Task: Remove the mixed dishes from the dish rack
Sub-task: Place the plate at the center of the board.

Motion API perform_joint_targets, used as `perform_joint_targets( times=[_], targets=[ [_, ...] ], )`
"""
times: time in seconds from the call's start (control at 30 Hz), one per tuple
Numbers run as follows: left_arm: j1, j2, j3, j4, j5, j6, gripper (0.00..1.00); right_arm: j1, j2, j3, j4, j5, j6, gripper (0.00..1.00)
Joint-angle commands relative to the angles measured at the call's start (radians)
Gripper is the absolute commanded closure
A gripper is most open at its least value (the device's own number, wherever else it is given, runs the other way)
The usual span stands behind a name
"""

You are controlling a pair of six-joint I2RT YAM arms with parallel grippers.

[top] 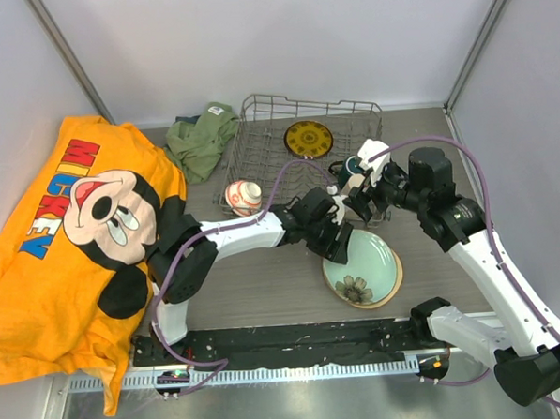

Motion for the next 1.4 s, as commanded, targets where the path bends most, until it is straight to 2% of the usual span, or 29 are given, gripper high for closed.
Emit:
perform_joint_targets(
  times=[0.0,0.13,0.3,0.93,1.37],
  targets=[
    [0.003,-0.003,0.043,-0.043,-0.076,0.054,0.38,-0.001,-0.010,-0.010,0.027,-0.012,0.000,0.19],
    [0.002,0.010,0.054,-0.060,-0.117,0.079,0.38,-0.001,-0.013,-0.020,0.026,-0.010,-0.004,0.19],
    [0.002,0.014,0.054,-0.062,-0.135,0.091,0.33,-0.001,-0.010,-0.033,0.029,-0.013,-0.009,0.19],
    [-0.054,0.004,0.089,-0.091,-0.200,0.154,0.32,-0.003,-0.013,-0.065,0.050,-0.007,-0.015,0.19],
    [-0.081,-0.032,0.123,-0.118,-0.257,0.212,0.31,-0.001,0.044,-0.014,0.104,0.139,0.031,0.19]
  ],
)
